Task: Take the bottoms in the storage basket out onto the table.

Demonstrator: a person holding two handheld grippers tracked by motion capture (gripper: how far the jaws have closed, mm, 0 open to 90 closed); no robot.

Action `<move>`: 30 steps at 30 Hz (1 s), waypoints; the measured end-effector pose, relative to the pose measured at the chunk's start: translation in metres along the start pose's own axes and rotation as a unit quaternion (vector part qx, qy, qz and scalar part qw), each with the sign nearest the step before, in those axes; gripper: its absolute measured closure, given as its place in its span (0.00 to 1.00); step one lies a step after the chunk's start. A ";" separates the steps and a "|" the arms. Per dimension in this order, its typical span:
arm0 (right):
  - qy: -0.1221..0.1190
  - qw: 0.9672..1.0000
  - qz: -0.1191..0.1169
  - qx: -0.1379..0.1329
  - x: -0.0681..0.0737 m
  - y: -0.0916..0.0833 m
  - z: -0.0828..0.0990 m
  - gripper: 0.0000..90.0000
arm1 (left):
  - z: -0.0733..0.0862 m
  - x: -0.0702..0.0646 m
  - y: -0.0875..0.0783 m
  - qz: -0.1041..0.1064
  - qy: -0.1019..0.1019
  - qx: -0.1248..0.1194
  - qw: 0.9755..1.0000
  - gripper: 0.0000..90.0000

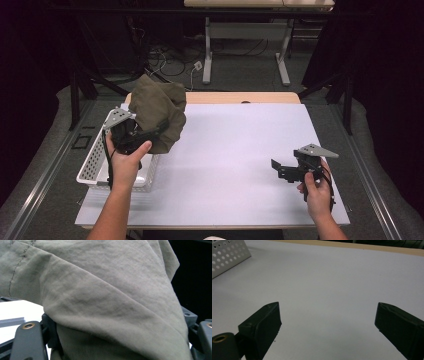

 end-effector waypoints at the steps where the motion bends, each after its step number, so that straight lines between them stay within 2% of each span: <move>1: -0.003 1.000 0.000 0.001 0.000 0.000 0.000 0.07 | 0.000 -0.003 0.001 0.003 0.001 0.000 1.000 0.23; 6: -0.006 1.000 0.000 -0.001 -0.001 0.000 0.000 0.07 | 0.002 -0.019 0.009 0.017 0.019 0.002 1.000 0.23; 9: -0.004 1.000 -0.002 -0.001 0.000 -0.001 0.000 0.07 | 0.003 -0.024 0.011 0.025 0.023 0.004 0.999 0.23; 10: -0.005 1.000 0.000 -0.001 -0.001 -0.001 0.000 0.07 | 0.004 -0.029 0.014 0.036 0.023 0.006 0.999 0.23; 15: -0.003 1.000 0.001 -0.001 -0.001 -0.001 0.000 0.07 | 0.006 -0.040 0.018 0.047 0.034 0.011 0.998 0.23; 19: -0.001 1.000 0.003 -0.003 -0.001 -0.001 0.000 0.07 | 0.008 -0.050 0.022 0.068 0.038 0.013 0.997 0.23; 23: -0.001 1.000 0.003 -0.003 -0.001 -0.001 0.000 0.07 | 0.010 -0.056 0.023 0.072 0.042 0.012 0.996 0.23; 30: -0.005 1.000 0.001 -0.001 -0.001 -0.002 0.000 0.07 | 0.015 -0.076 0.031 0.093 0.057 0.016 0.994 0.23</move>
Point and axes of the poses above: each handheld gripper's, and its own axes: y roughly forward along the jaws, z roughly out of its underside, x roughly to its left, the point moved 2 cm from there along y, roughly forward along the jaws, and after that the axes turned 9 degrees about x, right-handed, at the moved point
